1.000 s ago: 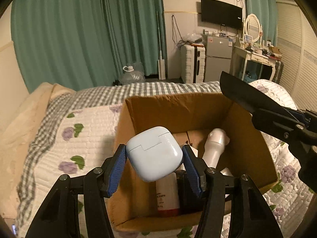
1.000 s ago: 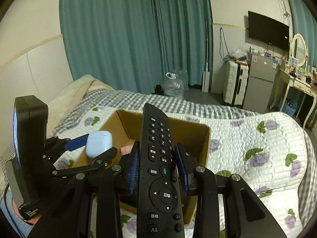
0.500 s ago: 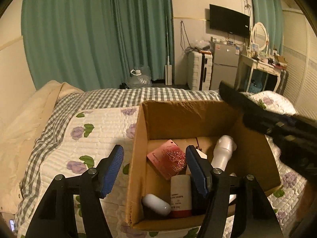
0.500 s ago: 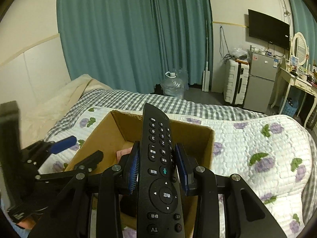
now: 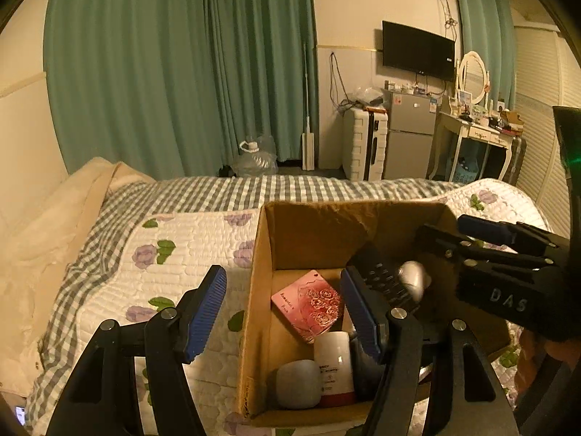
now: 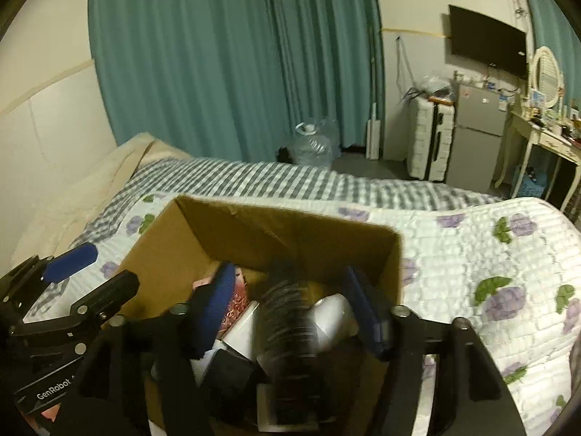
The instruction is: Organize rigid objects
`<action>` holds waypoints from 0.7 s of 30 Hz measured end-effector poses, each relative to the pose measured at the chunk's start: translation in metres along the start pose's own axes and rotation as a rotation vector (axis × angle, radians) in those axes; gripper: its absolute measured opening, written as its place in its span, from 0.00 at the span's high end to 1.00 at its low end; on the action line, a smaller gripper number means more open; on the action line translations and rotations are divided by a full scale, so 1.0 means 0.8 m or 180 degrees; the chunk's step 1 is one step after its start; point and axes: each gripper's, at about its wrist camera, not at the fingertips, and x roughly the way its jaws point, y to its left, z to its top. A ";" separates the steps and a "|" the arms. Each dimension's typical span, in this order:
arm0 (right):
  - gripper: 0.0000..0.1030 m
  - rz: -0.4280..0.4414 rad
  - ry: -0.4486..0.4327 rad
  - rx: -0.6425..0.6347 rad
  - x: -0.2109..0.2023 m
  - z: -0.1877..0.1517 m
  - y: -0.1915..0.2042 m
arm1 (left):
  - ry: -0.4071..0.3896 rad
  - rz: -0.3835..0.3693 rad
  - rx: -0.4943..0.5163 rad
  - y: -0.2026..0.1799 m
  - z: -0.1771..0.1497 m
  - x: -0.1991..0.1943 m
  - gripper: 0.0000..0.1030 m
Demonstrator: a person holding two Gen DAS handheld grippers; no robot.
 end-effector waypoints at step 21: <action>0.14 -0.0330 -0.0747 -0.0124 -0.256 0.014 0.034 | -0.0921 0.0198 0.0142 -0.014 0.044 -0.218 0.28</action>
